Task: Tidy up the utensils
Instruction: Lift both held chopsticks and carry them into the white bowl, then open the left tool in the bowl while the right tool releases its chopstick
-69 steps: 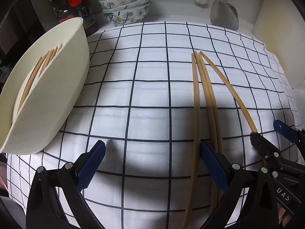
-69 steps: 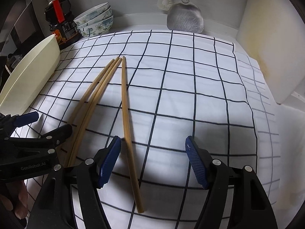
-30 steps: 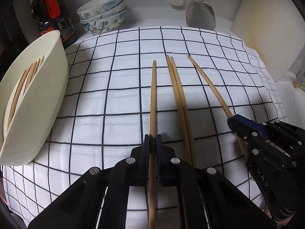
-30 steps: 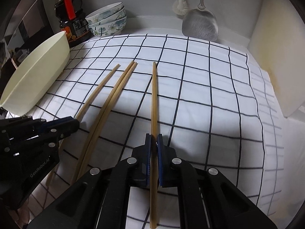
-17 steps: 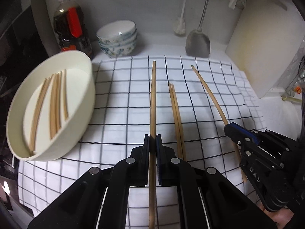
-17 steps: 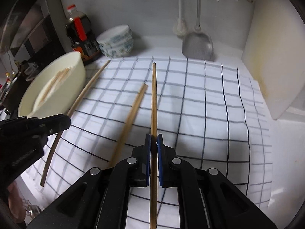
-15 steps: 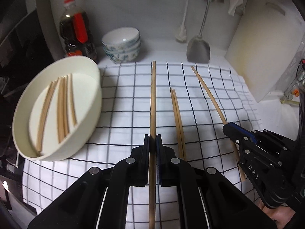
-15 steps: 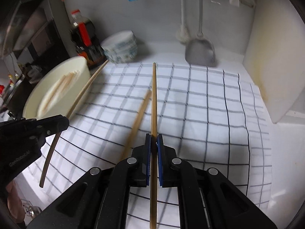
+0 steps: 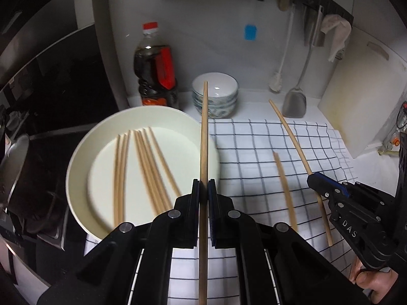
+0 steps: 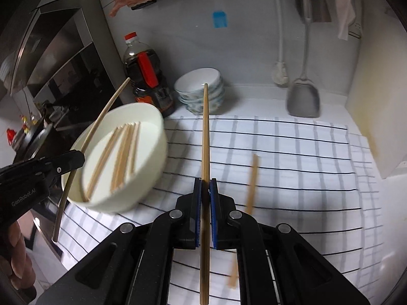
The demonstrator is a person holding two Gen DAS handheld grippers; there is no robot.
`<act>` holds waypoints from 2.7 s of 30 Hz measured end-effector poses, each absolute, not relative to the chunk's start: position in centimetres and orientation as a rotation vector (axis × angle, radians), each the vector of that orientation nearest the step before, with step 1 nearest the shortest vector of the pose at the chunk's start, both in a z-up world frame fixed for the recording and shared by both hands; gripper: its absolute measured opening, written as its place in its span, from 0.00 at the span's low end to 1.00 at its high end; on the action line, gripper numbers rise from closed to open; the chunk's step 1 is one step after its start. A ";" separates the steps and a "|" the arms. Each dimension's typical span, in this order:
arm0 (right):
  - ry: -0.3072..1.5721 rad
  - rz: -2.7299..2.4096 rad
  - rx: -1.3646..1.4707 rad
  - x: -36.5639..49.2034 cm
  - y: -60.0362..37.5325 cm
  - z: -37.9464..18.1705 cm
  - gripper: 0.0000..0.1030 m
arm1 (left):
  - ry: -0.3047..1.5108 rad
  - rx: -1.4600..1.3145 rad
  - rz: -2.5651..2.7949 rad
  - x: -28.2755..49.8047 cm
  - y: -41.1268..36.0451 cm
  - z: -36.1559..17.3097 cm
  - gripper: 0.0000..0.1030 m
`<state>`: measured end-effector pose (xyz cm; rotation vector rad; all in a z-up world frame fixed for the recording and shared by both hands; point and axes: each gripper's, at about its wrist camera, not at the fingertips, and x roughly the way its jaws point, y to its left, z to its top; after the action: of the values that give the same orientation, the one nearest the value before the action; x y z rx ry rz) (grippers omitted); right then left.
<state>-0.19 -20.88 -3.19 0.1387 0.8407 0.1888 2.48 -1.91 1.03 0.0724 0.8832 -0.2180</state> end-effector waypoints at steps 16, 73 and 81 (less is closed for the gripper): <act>0.849 0.259 0.050 4.7 -6.6 -0.6 0.06 | 0.855 -0.001 -0.176 8.1 11.2 1.6 0.07; 1.012 0.314 0.065 10.5 -4.0 -6.5 0.30 | 1.032 -0.046 0.005 11.3 14.4 -5.2 0.79; 1.007 0.310 0.074 9.1 -3.6 -6.1 0.43 | 1.008 -0.032 -0.016 10.0 14.6 -4.1 0.83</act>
<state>9.13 -3.63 -6.07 0.0738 1.0069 0.3104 10.02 14.55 -4.11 -0.0320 1.0081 -0.0160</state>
